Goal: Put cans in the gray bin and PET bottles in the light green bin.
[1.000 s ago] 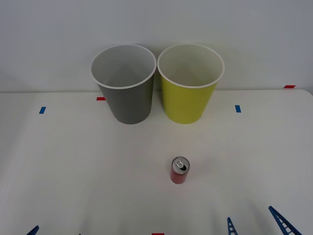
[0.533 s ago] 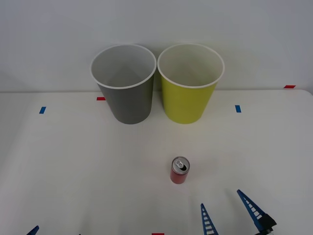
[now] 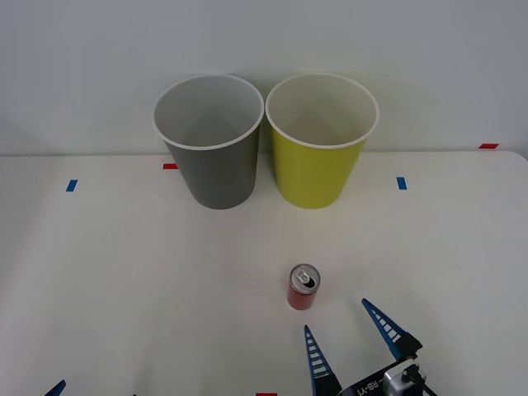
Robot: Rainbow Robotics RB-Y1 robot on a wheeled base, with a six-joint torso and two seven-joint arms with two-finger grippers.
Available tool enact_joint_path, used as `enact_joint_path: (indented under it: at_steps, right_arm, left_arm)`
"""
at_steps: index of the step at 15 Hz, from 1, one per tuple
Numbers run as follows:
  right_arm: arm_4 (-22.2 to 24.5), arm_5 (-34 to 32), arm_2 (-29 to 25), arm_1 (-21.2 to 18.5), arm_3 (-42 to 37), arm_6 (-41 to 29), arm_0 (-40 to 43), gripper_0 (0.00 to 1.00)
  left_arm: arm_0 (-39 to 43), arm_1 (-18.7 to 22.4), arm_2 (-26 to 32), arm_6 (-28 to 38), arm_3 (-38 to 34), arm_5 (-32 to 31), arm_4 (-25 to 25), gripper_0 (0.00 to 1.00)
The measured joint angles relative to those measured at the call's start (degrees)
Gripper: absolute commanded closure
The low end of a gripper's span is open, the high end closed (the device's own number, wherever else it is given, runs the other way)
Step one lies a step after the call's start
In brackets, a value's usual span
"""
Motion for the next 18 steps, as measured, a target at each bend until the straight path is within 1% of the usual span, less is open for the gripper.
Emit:
enact_joint_path:
  at_steps: [6, 9, 10, 14, 18]
  right_arm:
    - [0.36, 4.21, 0.54, 1.61, 0.54, -0.01, -3.46, 0.0]
    - [0.45, 1.42, 0.23, 4.35, 6.51, -0.02, -6.99, 0.0]
    - [0.49, 1.38, 0.16, 5.11, 6.98, -0.01, -7.88, 0.0]
    - [0.87, 4.29, -0.4, 6.85, 7.18, 0.07, -10.2, 0.0]
    - [0.94, 5.57, -0.49, 7.48, 7.26, 0.16, -11.11, 0.0]
  left_arm:
    - [0.0, 0.0, 0.0, 0.0, 0.0, 0.0, 0.0, 0.0]
    - [0.0, 0.0, 0.0, 0.0, 0.0, 0.0, 0.0, 0.0]
    - [0.0, 0.0, 0.0, 0.0, 0.0, 0.0, 0.0, 0.0]
    - [0.0, 0.0, 0.0, 0.0, 0.0, 0.0, 0.0, 0.0]
    - [0.0, 0.0, 0.0, 0.0, 0.0, 0.0, 0.0, 0.0]
